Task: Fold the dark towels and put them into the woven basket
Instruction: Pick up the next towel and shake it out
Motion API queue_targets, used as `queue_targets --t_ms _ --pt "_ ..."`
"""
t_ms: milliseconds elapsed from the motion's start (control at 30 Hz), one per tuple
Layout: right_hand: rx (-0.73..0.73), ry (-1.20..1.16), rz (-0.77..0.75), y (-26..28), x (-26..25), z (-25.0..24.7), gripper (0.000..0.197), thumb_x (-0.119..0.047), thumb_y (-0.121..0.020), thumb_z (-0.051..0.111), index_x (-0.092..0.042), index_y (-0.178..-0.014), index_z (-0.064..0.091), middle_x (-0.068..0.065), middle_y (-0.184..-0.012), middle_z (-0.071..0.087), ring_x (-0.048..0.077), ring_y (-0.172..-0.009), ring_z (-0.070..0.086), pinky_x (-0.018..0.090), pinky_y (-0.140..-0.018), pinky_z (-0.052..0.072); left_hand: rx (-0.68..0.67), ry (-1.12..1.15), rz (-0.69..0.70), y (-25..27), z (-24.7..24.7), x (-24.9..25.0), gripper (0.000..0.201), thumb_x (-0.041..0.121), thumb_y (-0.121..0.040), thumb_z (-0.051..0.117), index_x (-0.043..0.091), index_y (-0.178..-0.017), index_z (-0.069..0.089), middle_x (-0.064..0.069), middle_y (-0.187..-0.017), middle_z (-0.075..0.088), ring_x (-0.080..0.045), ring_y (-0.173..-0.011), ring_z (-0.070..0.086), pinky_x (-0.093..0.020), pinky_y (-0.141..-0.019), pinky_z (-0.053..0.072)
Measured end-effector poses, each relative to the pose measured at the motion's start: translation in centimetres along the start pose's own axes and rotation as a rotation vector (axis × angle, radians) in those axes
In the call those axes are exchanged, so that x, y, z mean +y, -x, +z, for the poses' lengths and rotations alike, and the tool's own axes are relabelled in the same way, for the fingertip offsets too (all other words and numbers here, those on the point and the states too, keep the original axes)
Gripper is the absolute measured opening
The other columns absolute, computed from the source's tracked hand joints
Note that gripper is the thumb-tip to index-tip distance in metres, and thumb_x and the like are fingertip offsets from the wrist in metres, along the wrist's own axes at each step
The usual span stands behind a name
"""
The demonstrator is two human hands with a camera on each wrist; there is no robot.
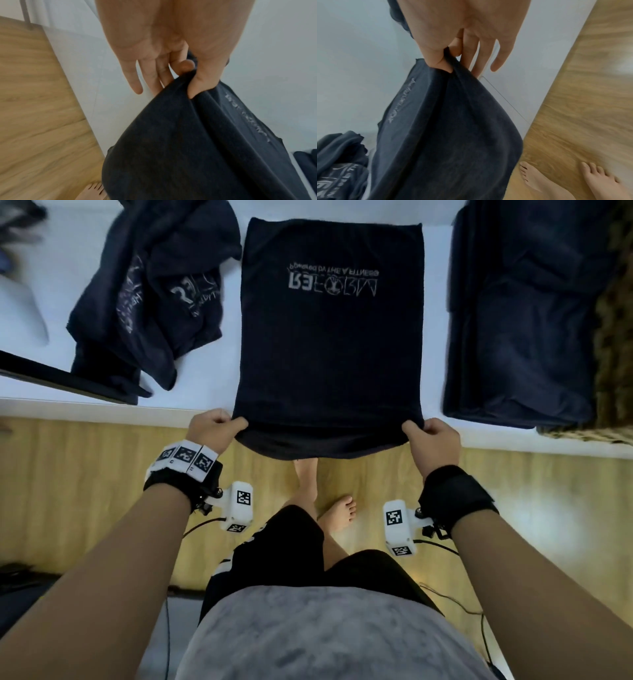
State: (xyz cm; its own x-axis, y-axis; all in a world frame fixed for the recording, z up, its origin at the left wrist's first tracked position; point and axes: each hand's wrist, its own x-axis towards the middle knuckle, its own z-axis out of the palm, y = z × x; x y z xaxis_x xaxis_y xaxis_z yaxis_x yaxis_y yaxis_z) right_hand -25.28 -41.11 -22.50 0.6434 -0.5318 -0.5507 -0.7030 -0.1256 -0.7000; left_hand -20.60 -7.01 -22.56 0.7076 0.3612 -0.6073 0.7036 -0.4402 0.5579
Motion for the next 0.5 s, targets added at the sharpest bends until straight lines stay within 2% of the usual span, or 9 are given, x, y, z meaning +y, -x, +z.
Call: queue_targets --t_ms 100,167,200,267,367,500 --pt "0.048 0.017 -0.037 0.6 -2.4 -1.3 0.029 -0.027 -0.074 0.071 -0.022 -0.059 0.047 -0.009 -0.056 0.048 0.013 -0.059 0.046 0.023 -0.059 0.040 0.081 -0.077 0.058 1.2 -2.0 1.9 0.043 0.033 -0.073 0.079 0.020 -0.056 0.043 0.008 -0.052 0.041 -0.009 -0.048 0.039 -0.018 -0.046 0.032" --pt "0.065 0.033 -0.087 0.8 -4.1 -2.2 0.020 -0.027 -0.076 0.073 -0.021 -0.067 0.055 -0.008 -0.063 0.056 0.012 -0.067 0.053 0.020 -0.062 0.041 0.118 -0.066 0.094 1.9 -3.1 3.3 0.042 0.035 -0.073 0.081 0.020 -0.057 0.045 0.007 -0.057 0.044 -0.009 -0.051 0.041 -0.012 -0.044 0.034" --pt "0.075 0.039 -0.114 0.9 -5.0 -2.5 0.017 -0.027 -0.077 0.074 -0.019 -0.073 0.059 -0.009 -0.066 0.058 0.012 -0.070 0.056 0.020 -0.066 0.043 0.138 -0.046 0.116 2.1 -3.5 4.0 0.039 0.035 -0.072 0.082 0.021 -0.058 0.048 0.008 -0.059 0.047 -0.008 -0.053 0.045 -0.010 -0.047 0.036" --pt "0.103 0.039 -0.168 0.8 -6.7 -3.2 0.017 -0.027 -0.078 0.074 -0.018 -0.087 0.063 -0.007 -0.073 0.062 0.011 -0.074 0.059 0.024 -0.075 0.048 0.166 0.065 0.149 2.4 -4.2 5.3 0.033 0.032 -0.071 0.084 0.023 -0.061 0.054 0.008 -0.064 0.055 -0.008 -0.059 0.052 -0.014 -0.059 0.044" --pt "0.123 0.018 -0.258 0.5 -9.3 -4.0 0.025 -0.031 -0.081 0.074 -0.023 -0.102 0.064 0.000 -0.084 0.066 0.013 -0.081 0.061 0.027 -0.081 0.049 0.156 0.322 0.197 2.4 -5.2 7.5 0.020 0.018 -0.073 0.085 0.020 -0.069 0.065 0.005 -0.067 0.065 -0.007 -0.063 0.064 -0.020 -0.064 0.055" --pt "0.084 0.033 -0.363 -1.0 -12.7 -4.0 0.007 -0.033 -0.084 0.071 -0.032 -0.091 0.075 -0.005 -0.083 0.069 0.008 -0.084 0.062 0.022 -0.084 0.048 0.059 0.519 0.222 1.0 -6.3 10.5 0.012 0.007 -0.078 0.079 0.019 -0.080 0.076 -0.004 -0.082 0.076 -0.020 -0.082 0.074 -0.027 -0.072 0.059"
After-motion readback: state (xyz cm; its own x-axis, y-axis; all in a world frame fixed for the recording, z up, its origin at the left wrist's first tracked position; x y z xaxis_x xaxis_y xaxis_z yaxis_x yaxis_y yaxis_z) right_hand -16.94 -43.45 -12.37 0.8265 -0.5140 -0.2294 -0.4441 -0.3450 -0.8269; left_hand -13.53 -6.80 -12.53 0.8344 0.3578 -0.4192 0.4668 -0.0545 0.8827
